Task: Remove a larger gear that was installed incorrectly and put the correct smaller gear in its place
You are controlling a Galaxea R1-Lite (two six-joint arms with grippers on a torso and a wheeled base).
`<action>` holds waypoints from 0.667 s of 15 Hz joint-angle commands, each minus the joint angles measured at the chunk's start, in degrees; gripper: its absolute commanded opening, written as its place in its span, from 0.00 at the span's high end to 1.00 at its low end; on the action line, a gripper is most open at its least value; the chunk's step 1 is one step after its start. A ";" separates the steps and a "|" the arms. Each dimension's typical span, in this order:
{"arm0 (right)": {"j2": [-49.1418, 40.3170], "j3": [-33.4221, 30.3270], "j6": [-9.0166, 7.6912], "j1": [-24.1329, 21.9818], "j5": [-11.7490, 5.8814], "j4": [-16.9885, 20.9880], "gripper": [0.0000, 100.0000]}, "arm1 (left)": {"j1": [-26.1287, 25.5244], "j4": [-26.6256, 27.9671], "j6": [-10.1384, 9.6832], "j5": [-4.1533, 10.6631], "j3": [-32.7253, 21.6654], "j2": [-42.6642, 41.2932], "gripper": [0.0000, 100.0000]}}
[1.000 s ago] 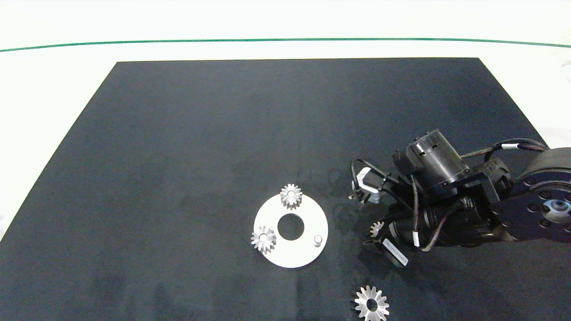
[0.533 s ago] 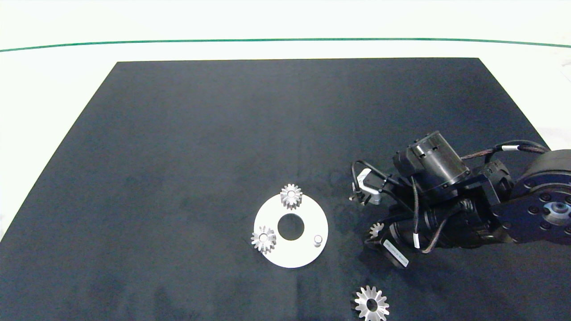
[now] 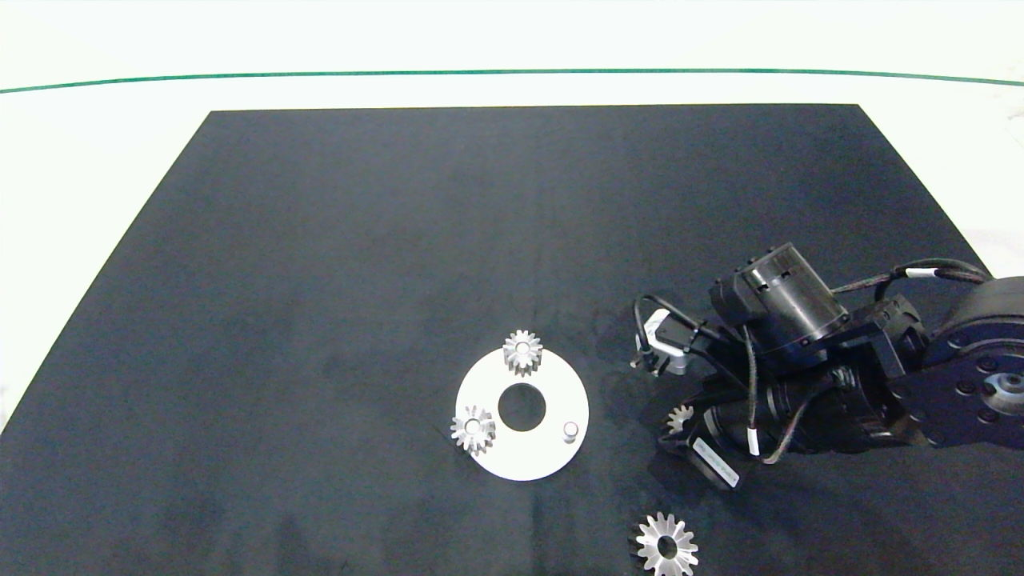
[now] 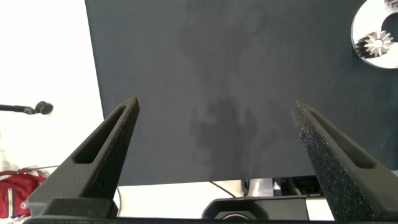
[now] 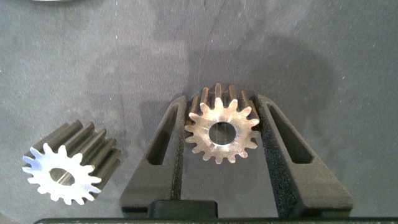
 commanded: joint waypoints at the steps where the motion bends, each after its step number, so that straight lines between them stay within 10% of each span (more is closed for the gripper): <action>1: -1.68 -0.25 -0.13 1.09 -0.01 0.34 0.72 | 0.02 0.34 0.07 0.03 0.00 -0.03 0.00; 6: -4.75 -4.73 1.72 9.44 -0.54 1.57 0.72 | 0.11 0.34 1.04 0.03 0.44 -0.11 0.00; 10: -1.50 -17.48 1.81 12.69 -2.74 13.70 0.72 | 0.02 0.34 1.65 -0.06 0.80 -0.47 0.00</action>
